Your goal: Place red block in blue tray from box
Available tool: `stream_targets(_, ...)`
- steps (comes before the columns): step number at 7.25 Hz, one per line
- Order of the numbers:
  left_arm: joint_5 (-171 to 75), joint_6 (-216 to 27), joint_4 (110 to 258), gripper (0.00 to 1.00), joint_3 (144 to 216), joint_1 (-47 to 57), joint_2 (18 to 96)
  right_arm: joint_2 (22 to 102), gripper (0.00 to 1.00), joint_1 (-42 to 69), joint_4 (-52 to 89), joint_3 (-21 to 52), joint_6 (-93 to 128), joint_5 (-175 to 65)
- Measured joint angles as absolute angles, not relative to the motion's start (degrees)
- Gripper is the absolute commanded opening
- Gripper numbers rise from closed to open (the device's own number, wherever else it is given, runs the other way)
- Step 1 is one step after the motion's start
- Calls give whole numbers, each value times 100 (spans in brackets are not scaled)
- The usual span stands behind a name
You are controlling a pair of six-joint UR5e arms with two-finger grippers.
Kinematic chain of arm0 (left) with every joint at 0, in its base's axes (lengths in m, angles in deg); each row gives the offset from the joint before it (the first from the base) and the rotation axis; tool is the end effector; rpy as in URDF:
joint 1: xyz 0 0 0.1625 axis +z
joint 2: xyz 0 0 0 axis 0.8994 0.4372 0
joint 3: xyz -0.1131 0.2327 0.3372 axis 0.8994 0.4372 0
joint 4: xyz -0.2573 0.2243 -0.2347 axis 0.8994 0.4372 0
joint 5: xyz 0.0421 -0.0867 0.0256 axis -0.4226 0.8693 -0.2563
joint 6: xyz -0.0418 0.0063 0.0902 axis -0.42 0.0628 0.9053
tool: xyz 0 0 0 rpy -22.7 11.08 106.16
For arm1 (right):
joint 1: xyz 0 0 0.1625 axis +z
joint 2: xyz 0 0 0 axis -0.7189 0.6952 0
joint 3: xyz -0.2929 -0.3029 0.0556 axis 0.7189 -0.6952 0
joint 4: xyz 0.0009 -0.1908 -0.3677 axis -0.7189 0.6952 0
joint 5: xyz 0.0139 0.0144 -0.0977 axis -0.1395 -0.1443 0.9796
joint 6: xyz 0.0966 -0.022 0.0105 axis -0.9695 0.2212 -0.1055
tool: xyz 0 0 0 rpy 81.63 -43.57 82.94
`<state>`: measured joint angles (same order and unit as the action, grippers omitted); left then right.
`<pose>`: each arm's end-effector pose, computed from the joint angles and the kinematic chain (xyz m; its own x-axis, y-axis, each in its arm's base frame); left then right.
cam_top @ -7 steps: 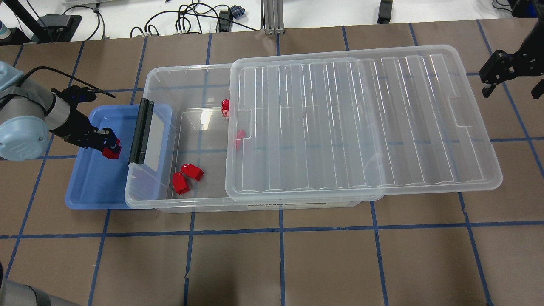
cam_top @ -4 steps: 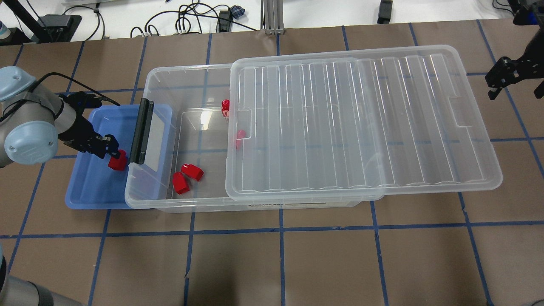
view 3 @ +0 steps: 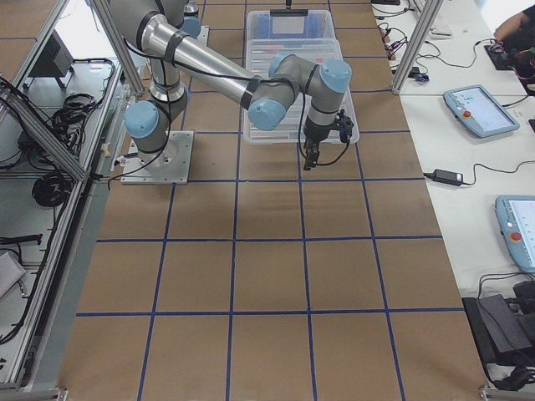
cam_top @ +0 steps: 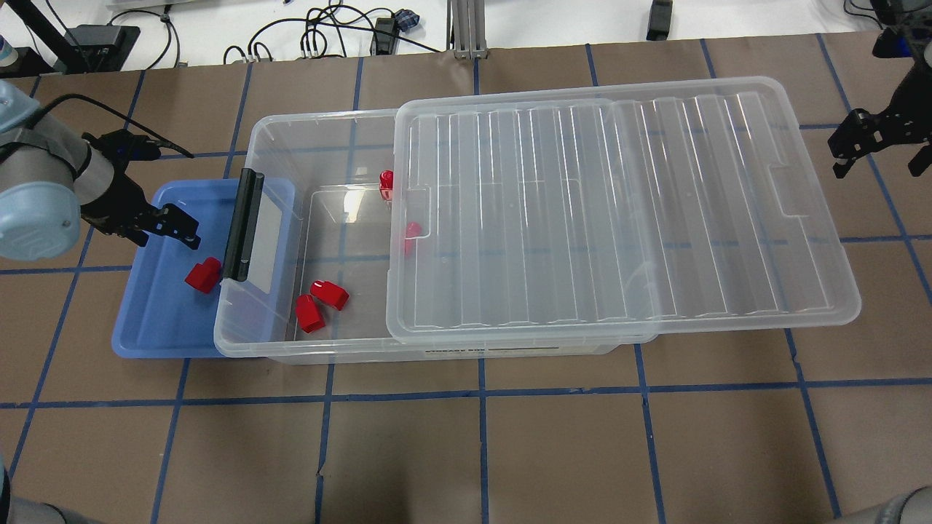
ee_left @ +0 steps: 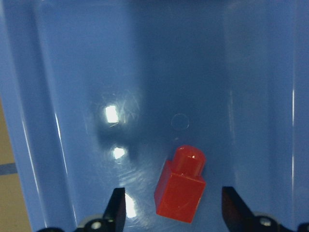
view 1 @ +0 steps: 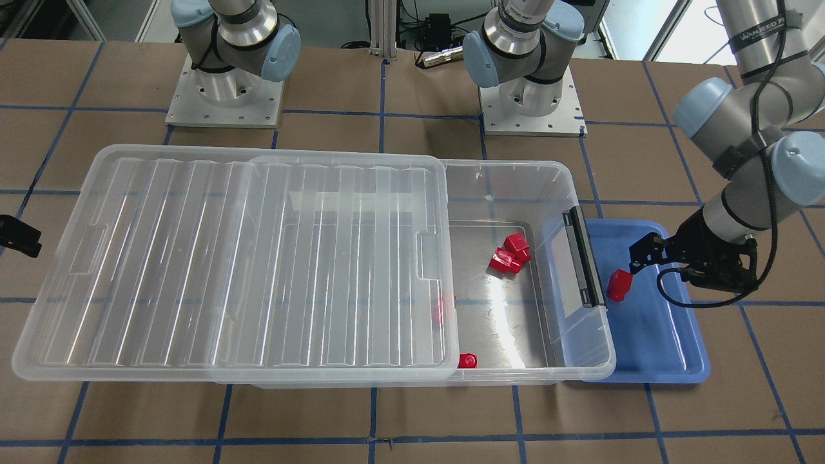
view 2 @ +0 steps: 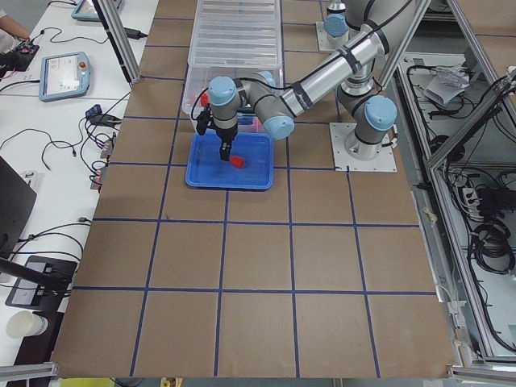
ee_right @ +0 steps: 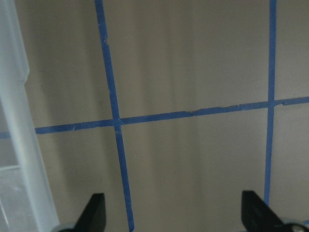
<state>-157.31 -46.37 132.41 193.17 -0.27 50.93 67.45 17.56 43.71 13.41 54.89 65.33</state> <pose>0.1118 -0.5497 0.2934 -0.9898 0.1339 0.0478 0.1342 0.9909 0.0032 -0.1507 -0.5740 0.3622 -0.9920 0.0880 0.0904 0.0974 0.9896 0.1060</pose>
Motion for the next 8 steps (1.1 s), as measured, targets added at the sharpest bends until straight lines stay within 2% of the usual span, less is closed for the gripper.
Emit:
stream_targets(4, -16019, -4998, 14615, 100, 18409, -695, 4415, 6643, 100, 1789, 4226, 1325, 5443, 6504)
stream_targets(8, -16110, -6240, 14839, 100, 18253, -1923, 3866, 6689, 100, 1840, 3952, 1323, 5452, 6446)
